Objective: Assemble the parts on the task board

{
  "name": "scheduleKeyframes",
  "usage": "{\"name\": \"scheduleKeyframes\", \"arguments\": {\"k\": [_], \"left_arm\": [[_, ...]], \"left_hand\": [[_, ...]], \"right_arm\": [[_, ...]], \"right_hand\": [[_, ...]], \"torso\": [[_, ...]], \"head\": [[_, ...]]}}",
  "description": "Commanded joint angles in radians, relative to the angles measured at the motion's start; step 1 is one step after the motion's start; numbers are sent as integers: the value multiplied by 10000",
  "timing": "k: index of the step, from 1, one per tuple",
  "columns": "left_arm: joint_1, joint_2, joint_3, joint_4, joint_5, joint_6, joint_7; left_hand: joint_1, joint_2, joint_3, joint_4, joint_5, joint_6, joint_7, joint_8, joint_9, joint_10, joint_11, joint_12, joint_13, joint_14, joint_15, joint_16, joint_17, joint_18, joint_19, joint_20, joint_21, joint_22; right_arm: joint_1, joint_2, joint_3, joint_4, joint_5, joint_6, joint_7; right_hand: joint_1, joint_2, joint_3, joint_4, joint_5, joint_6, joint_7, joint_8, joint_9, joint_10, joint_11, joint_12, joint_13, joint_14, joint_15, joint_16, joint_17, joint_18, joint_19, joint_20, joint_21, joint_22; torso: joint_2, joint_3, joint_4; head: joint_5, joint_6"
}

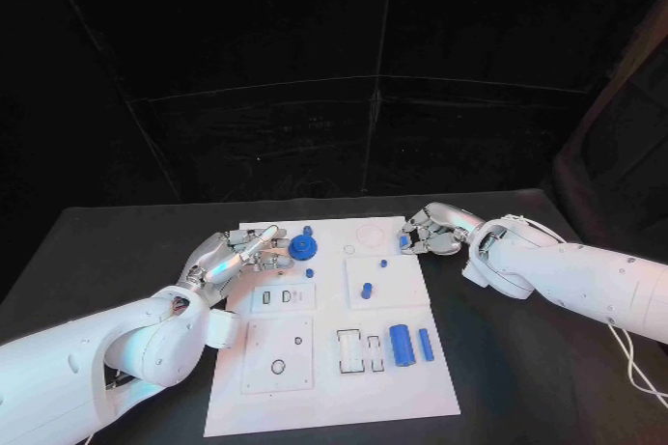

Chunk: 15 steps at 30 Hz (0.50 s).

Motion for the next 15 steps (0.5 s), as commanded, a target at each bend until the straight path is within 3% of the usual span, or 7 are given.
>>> {"name": "scheduleKeyframes", "arguments": {"k": [1, 10, 11, 15], "left_arm": [[9, 3, 9, 6, -8, 118, 55], [9, 2, 9, 5, -8, 118, 56], [9, -2, 9, 7, -8, 115, 54], [11, -32, 9, 27, -8, 98, 52]], "left_hand": [[70, 12, 4, -79, -12, -45, 53, -35, 0, -79, 26, -36, -7, -68, -30, -46, 10, 123, -35, 28, -46, -15], [70, 12, 4, -79, -12, -45, 53, -35, 0, -79, 26, -36, -7, -68, -30, -46, 10, 123, -35, 28, -46, -15], [70, 12, 4, -79, -12, -45, 53, -35, 0, -79, 26, -36, -7, -68, -30, -46, 10, 123, -35, 28, -46, -15], [70, 12, 4, -79, -12, -45, 53, -35, 0, -79, 26, -36, -7, -68, -30, -46, 10, 123, -35, 28, -46, -15]], "right_arm": [[16, 10, 4, 10, -167, -23, -123], [16, 23, 4, 22, -185, -186, -160], [17, 10, 5, 65, -188, -321, -232], [24, -134, 10, 435, -197, -910, -618]], "right_hand": [[21, 113, 112, 1, -117, 111, -23, 77, 13, 78, -31, 59, 25, 644, -92, 44, 804, 22, 30, -67, 63, 30], [27, 150, 166, -10, -177, 152, -39, 82, 8, 96, -45, 78, 46, 647, -105, 49, 814, 14, 53, -83, 78, 63], [66, 317, 419, -56, -277, 277, -87, 100, -4, 181, -89, 184, 154, 652, -147, 48, 816, -10, 132, -129, 133, 182], [90, 365, 547, -93, -281, 306, -101, 94, -14, 188, -103, 180, 159, 652, -161, 44, 815, -24, 173, -144, 162, 246]], "torso": [[-1, 2, 3], [3, 2, -4], [-5, 5, 3], [-27, -16, 10]], "head": [[-1, -14], [2, -20], [2, -12], [-3, 28]]}}
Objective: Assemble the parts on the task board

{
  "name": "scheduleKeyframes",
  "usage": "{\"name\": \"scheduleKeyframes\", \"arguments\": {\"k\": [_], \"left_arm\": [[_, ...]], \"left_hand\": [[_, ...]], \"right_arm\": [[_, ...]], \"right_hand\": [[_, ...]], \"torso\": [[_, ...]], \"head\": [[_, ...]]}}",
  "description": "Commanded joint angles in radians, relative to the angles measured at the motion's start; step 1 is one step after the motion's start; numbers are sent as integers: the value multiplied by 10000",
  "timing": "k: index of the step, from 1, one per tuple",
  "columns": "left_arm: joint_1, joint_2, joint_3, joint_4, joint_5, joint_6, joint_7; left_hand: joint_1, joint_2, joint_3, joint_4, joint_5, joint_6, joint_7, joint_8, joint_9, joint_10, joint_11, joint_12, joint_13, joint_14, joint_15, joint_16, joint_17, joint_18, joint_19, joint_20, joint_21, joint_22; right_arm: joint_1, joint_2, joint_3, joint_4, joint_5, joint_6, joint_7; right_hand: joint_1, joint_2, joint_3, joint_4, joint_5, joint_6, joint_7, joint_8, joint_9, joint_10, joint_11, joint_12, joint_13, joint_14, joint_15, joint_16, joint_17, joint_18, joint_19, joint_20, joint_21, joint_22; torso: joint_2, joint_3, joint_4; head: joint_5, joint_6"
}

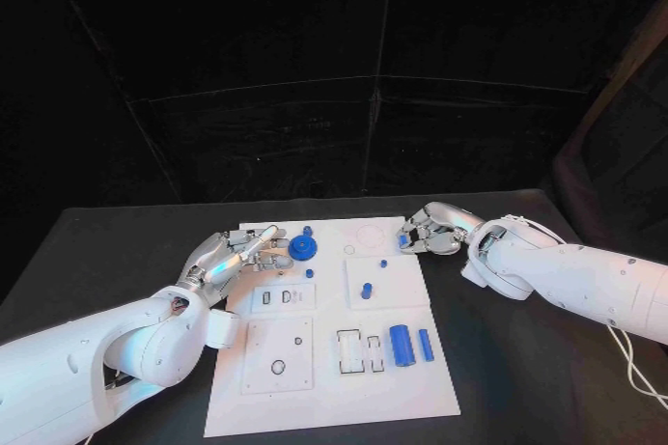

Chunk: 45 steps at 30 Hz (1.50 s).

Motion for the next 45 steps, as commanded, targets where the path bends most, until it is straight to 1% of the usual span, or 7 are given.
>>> {"name": "scheduleKeyframes", "arguments": {"k": [1, 9, 14, 24, 29, 39, 45], "left_arm": [[11, -23, 9, 37, -8, 97, 52], [14, -39, 10, -60, -8, 82, 75], [17, -49, 10, -76, -8, 79, 97], [36, -195, 13, -88, -8, 41, 149], [68, -266, 15, -95, -8, 21, 178], [125, -310, 15, -132, 63, 6, 209], [140, -278, 15, -177, 136, 12, 194]], "left_hand": [[70, 12, 5, -79, -12, -45, 54, -35, 0, -79, 26, -36, -7, -68, -30, -46, 11, 123, -35, 28, -46, -16], [70, 12, 5, -79, -12, -45, 54, -35, 0, -79, 26, -36, -7, -68, -30, -46, 11, 123, -35, 28, -46, -16], [73, 12, 8, -85, -12, -43, 52, -36, 0, -79, 26, -34, -6, -68, -29, -51, 20, 124, -36, 30, -47, -18], [76, 11, 10, -90, -12, -40, 50, -35, 1, -78, 25, -33, -5, -67, -29, -52, 23, 125, -36, 30, -48, -19], [76, 11, 10, -90, -12, -40, 50, -35, 1, -78, 25, -33, -5, -67, -29, -52, 23, 125, -36, 30, -48, -19], [84, 13, 16, -99, -11, -33, 49, -33, 3, -73, 23, -29, -4, -65, -30, -55, 30, 125, -36, 30, -48, -21], [84, 13, 16, -99, -11, -33, 49, -33, 3, -73, 23, -29, -4, -65, -30, -55, 30, 125, -36, 30, -48, -21]], "right_arm": [[23, -119, 7, 335, -76, -765, -477], [68, -280, 16, 1643, -188, -1245, -1294], [95, -88, 19, 2365, -532, -1499, -1756], [99, 953, 16, 2617, -968, -1279, -2575], [75, 1598, 9, 2533, -1309, -973, -3021], [-214, 2678, -11, 2171, -2364, -482, -3746], [-374, 3007, -221, 2056, -2776, -301, -3916]], "right_hand": [[51, 185, 109, -16, -9, 82, -18, 61, 17, 167, -80, 50, 56, 635, -78, 45, 817, -25, 58, -25, 50, 38], [18, 215, 271, -26, -4, 32, -2, 3, -14, 117, -72, -35, -8, 637, -77, 44, 821, -34, 83, -33, 67, 75], [22, 214, 340, -44, -10, 22, 2, -14, -23, 108, -68, -48, -14, 637, -77, 43, 822, -35, 86, -34, 69, 80], [-16, 197, 379, -37, -21, 40, 4, -14, -24, 104, -64, -59, -22, 634, -74, 30, 800, -35, 88, -34, 70, 81], [-93, 162, 440, -20, -50, 84, -4, -7, -23, 68, -66, -121, -75, 625, -73, 4, 760, -25, 58, -32, 50, 33], [-135, 117, 532, -37, -44, 138, -26, 6, -20, -12, -83, -252, -191, 614, -84, -31, 710, -11, 19, -36, 21, -30], [-141, 95, 560, -49, -42, 143, -28, 4, -22, -29, -86, -277, -211, 611, -87, -40, 696, -7, 7, -39, 12, -48]], "torso": [[-28, -28, 11], [-176, -83, 6], [-275, -142, 61], [-430, -276, 184], [-448, -312, 232], [-419, -278, 223], [-411, -237, 205]], "head": [[0, 31], [62, 22], [99, -24], [426, -172], [517, -249], [726, -345], [809, -414]]}}
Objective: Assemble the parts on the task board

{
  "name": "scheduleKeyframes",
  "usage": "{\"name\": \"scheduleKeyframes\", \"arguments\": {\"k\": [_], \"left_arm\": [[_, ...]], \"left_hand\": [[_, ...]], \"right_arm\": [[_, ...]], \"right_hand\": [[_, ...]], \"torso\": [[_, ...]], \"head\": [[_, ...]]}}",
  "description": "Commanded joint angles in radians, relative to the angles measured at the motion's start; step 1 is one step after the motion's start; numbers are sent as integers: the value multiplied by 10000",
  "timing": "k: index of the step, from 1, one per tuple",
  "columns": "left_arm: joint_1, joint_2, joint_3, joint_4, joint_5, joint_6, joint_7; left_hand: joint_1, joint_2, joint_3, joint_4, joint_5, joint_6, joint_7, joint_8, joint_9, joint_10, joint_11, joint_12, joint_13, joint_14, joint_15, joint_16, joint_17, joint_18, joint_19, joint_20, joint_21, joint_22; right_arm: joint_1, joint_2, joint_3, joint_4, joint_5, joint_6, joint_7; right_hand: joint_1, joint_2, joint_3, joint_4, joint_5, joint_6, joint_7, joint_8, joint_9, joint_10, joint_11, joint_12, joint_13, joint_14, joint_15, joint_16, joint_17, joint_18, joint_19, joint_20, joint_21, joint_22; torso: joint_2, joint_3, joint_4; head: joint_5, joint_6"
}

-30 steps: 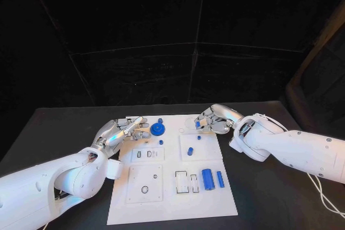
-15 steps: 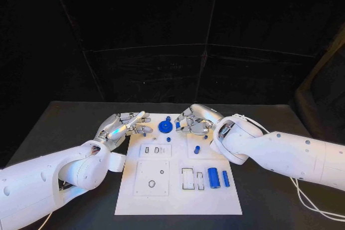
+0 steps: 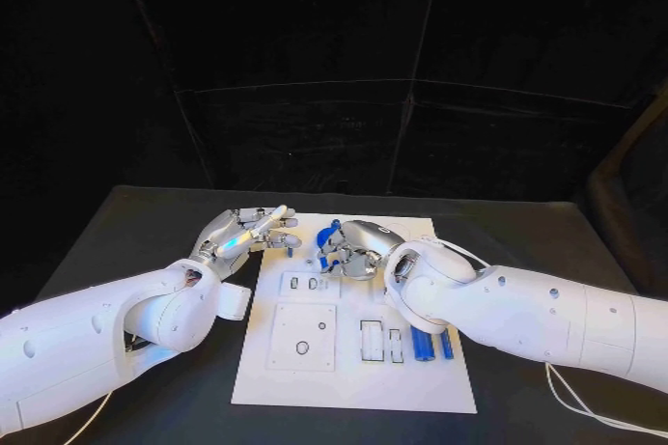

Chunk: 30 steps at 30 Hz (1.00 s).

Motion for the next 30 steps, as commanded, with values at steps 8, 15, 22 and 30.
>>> {"name": "scheduleKeyframes", "arguments": {"k": [8, 15, 22, 30], "left_arm": [[27, 76, 10, -34, 117, 51, 129], [28, 111, 10, -68, 120, 62, 117], [28, 140, 10, -82, 121, 72, 105], [28, 153, 9, -105, 121, 86, 91]], "left_hand": [[92, 17, -4, -81, -10, -21, 46, -29, 5, -28, -16, -22, -2, -63, -32, -57, 17, 127, -35, 31, -48, -16], [92, 17, -4, -81, -10, -21, 46, -29, 5, -28, -16, -22, -2, -63, -32, -57, 17, 127, -35, 31, -48, -16], [92, 17, -4, -81, -10, -21, 46, -29, 5, -28, -16, -22, -2, -63, -32, -57, 17, 127, -35, 31, -48, -16], [92, 17, -4, -81, -10, -21, 46, -29, 5, -28, -16, -22, -2, -63, -32, -57, 17, 127, -35, 31, -48, -16]], "right_arm": [[-240, 292, -90, -117, -1045, 403, -450], [-322, 367, -100, -136, -1117, 449, -443], [-347, 388, -102, -173, -1149, 513, -514], [-359, 355, -102, -195, -1292, 719, -642]], "right_hand": [[-123, -63, 92, -17, 41, 125, -42, 53, 15, -30, -16, -60, -14, 647, -55, -44, 687, -4, -37, -5, -34, -22], [-170, -98, 133, -15, 55, 133, -42, 48, 11, -18, -15, -42, 7, 649, -56, -40, 697, -7, -30, -7, -29, -9], [-190, -115, 146, -14, 55, 133, -40, 45, 10, -24, -15, -55, -5, 649, -56, -40, 699, -9, -27, -8, -28, -4], [-230, -148, 185, -13, 72, 129, -39, 35, 4, -30, -14, -70, -17, 647, -56, -48, 688, -4, -41, -9, -39, -26]], "torso": [[4, 27, -30], [-1, 25, -36], [1, 22, -26], [9, 25, -30]], "head": [[118, -76], [160, -93], [157, -106], [168, -119]]}}
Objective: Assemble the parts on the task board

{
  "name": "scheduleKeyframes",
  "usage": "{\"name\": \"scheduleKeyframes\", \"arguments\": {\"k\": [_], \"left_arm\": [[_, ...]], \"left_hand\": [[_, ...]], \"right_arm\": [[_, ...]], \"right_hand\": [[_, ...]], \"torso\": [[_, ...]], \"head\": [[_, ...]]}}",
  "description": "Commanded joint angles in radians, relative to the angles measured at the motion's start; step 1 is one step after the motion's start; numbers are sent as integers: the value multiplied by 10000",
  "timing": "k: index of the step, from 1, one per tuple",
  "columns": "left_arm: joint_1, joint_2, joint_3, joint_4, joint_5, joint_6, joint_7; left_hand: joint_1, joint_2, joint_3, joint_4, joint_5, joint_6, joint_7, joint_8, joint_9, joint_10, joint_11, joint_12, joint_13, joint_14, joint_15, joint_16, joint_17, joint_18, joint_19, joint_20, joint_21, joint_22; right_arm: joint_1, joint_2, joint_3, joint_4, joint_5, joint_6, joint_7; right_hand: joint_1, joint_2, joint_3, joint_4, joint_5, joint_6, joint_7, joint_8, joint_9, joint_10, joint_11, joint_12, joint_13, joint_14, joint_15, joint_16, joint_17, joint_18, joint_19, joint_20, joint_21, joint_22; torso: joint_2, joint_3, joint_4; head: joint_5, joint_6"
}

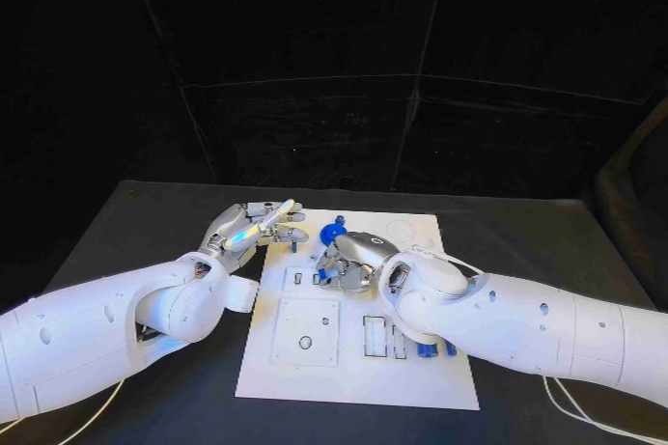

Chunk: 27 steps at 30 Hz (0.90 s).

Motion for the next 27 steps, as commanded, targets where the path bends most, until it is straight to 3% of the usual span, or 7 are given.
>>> {"name": "scheduleKeyframes", "arguments": {"k": [1, 9, 20, 27], "left_arm": [[19, 22, 10, 3, 31, 87, 92], [18, 50, 10, -22, 31, 100, 82], [18, 60, 10, -32, 31, 115, 77], [18, 62, 10, -40, 31, 119, 77]], "left_hand": [[92, 17, -4, -81, -10, -21, 46, -29, 5, -28, -16, -22, -2, -63, -32, -57, 10, 126, -35, 31, -48, -11], [92, 17, -4, -81, -10, -21, 46, -29, 5, -28, -16, -22, -2, -63, -32, -57, 10, 126, -35, 31, -48, -11], [92, 17, -4, -81, -10, -21, 46, -29, 5, -28, -16, -22, -2, -63, -32, -57, 10, 126, -35, 31, -48, -11], [92, 17, -4, -81, -10, -21, 46, -29, 5, -28, -16, -22, -2, -63, -32, -57, 10, 126, -35, 31, -48, -11]], "right_arm": [[-32, -31, -33, -38, -241, 441, -263], [-35, -62, -33, -11, -399, 786, -404], [-37, -63, -34, 16, -472, 979, -552], [-40, -53, -34, 39, -502, 960, -665]], "right_hand": [[-89, -17, 80, 4, 60, 119, -38, 12, 6, -38, -12, -77, -23, 646, -56, -52, 687, -2, -48, -9, -45, -24], [-283, -216, 151, 28, 47, 108, -24, -20, -6, -65, 0, -131, -68, 642, -46, -71, 668, 0, -60, -3, -58, -39], [-434, -323, 186, 73, 57, 85, -10, -48, -15, -98, 10, -193, -123, 633, -38, -99, 632, 12, -98, 4, -90, -99], [-770, -602, 197, 201, 303, -24, 24, -133, -34, -148, 42, -272, -195, 627, -11, -124, 611, 23, -135, 28, -128, -158]], "torso": [[11, 4, 5], [5, 6, 11], [5, -6, 19], [9, 1, 13]], "head": [[7, -10], [13, -26], [-3, -27], [-4, -17]]}}
